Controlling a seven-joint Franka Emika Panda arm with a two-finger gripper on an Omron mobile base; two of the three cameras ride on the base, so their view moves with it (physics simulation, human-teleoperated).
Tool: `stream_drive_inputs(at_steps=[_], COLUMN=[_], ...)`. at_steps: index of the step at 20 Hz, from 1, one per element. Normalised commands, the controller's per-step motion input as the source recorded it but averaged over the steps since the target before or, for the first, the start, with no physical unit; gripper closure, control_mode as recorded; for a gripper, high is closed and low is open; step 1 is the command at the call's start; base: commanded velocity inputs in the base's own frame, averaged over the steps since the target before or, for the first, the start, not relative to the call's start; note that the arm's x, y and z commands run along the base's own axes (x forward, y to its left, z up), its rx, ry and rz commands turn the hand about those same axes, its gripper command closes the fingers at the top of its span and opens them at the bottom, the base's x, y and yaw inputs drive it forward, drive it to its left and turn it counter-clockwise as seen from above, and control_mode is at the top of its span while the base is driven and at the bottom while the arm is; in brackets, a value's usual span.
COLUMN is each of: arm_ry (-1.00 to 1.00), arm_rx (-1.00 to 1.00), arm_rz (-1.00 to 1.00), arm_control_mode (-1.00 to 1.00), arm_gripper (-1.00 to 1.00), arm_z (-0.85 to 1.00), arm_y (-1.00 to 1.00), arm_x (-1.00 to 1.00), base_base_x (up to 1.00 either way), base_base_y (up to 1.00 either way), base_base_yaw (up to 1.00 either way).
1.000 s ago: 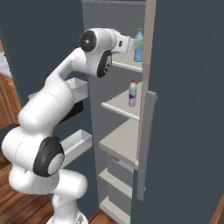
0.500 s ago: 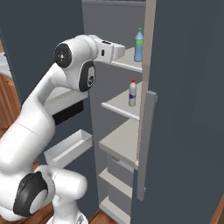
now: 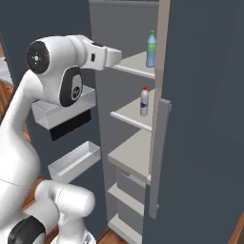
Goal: Take the bottled waters from the counter and place them in the freezer to freeze. Close the freezer door after placing the bottles.
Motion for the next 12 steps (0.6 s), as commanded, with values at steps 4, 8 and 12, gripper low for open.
stream_drive_inputs(at_steps=[4, 8, 12], arm_ry=[0.18, 0.19, 0.28], arm_rx=[0.02, 0.0, 0.0], arm_rz=[0.07, 0.05, 0.05], arm_control_mode=[-1.0, -1.0, -1.0], arm_gripper=[-1.0, -1.0, -1.0], arm_z=[0.0, 0.0, -0.12], arm_y=[0.25, 0.27, 0.22], arm_x=[-0.88, -0.93, -0.91], base_base_x=[0.0, 0.0, 0.0], base_base_y=[0.0, 0.0, 0.0], base_base_yaw=[0.0, 0.0, 0.0])
